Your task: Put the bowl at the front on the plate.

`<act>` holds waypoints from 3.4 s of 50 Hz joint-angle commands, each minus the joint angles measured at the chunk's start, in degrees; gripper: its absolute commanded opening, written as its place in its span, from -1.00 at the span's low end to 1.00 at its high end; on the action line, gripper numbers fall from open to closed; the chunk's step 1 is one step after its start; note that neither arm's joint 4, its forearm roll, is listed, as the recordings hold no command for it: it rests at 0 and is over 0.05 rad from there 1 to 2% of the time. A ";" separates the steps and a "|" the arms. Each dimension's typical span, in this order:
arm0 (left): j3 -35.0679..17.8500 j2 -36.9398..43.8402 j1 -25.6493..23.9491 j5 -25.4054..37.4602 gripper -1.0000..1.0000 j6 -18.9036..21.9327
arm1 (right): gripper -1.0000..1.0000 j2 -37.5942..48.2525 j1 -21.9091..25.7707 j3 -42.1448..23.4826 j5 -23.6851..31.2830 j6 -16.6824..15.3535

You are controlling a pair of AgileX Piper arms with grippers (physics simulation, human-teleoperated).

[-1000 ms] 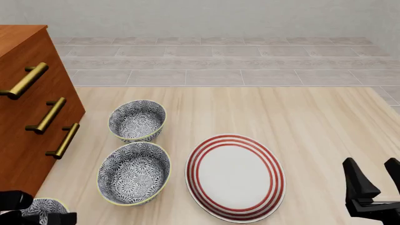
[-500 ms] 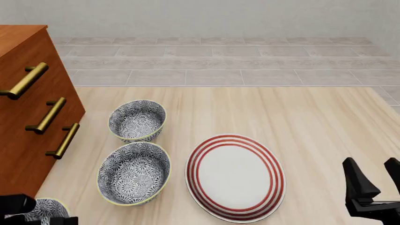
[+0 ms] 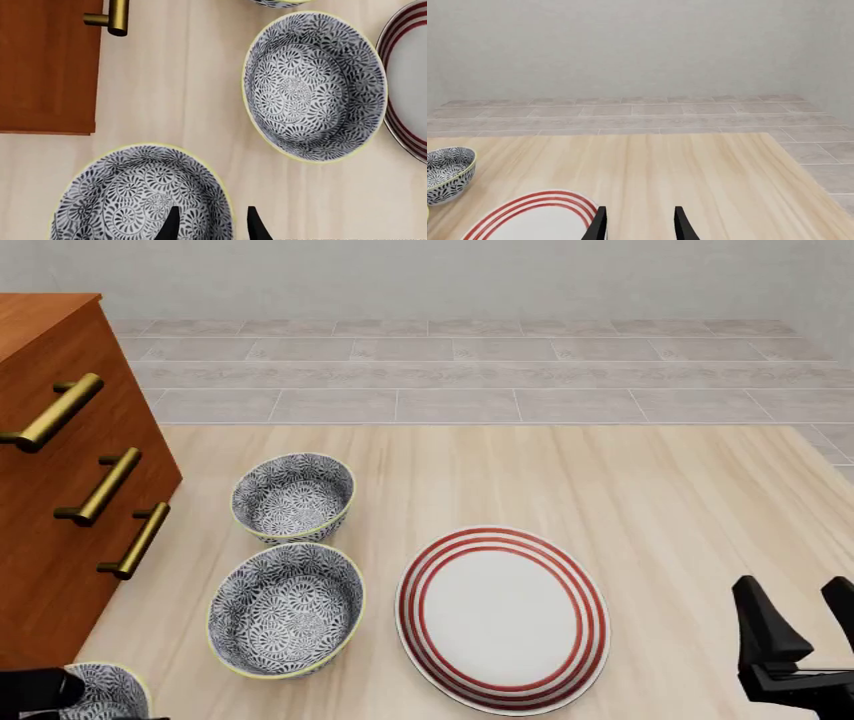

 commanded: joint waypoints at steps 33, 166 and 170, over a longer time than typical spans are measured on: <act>2.92 -1.31 -0.62 1.47 1.00 -1.23 | 1.00 0.65 0.00 -0.01 -0.57 0.20; -26.79 9.96 -4.64 -13.50 -1.00 27.02 | 1.00 1.09 -0.47 0.00 -1.01 0.29; -27.43 9.53 -7.66 -13.61 -1.00 31.38 | 1.00 0.95 -0.51 0.00 -0.89 0.36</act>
